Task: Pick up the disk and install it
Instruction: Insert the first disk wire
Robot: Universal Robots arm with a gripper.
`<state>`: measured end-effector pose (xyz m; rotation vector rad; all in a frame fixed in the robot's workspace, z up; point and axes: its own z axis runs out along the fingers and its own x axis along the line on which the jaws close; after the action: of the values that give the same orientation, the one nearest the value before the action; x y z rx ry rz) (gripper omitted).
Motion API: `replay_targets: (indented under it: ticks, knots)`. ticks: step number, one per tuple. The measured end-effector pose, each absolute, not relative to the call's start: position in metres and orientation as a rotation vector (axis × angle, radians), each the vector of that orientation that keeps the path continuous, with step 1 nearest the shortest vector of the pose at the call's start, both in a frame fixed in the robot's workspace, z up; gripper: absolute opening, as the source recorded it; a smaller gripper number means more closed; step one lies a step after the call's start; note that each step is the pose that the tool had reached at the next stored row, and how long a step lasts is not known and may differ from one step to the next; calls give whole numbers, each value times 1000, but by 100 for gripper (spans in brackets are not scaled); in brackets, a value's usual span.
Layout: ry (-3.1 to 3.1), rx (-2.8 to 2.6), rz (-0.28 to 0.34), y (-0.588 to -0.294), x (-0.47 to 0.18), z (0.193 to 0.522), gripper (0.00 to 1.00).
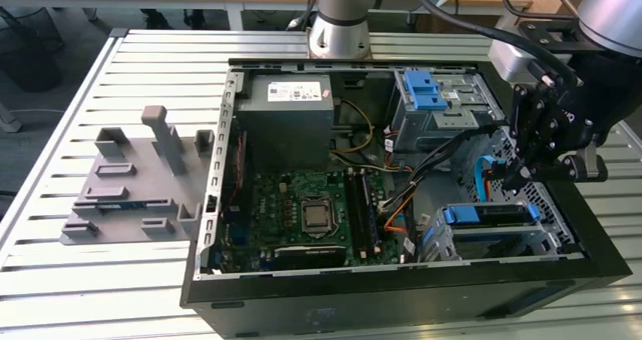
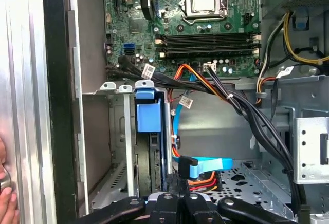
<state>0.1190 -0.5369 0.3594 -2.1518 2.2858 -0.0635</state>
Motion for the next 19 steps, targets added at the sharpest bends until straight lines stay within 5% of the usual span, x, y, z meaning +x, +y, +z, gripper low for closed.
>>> replay_targets:
  ticks: [8,9,19]
  knots:
    - [2293,-2144,-64,-536,119,359,11]
    - [2293,-2144,-64,-536,119,359,18]
    - [2292,-2144,-65,-536,119,356,25]
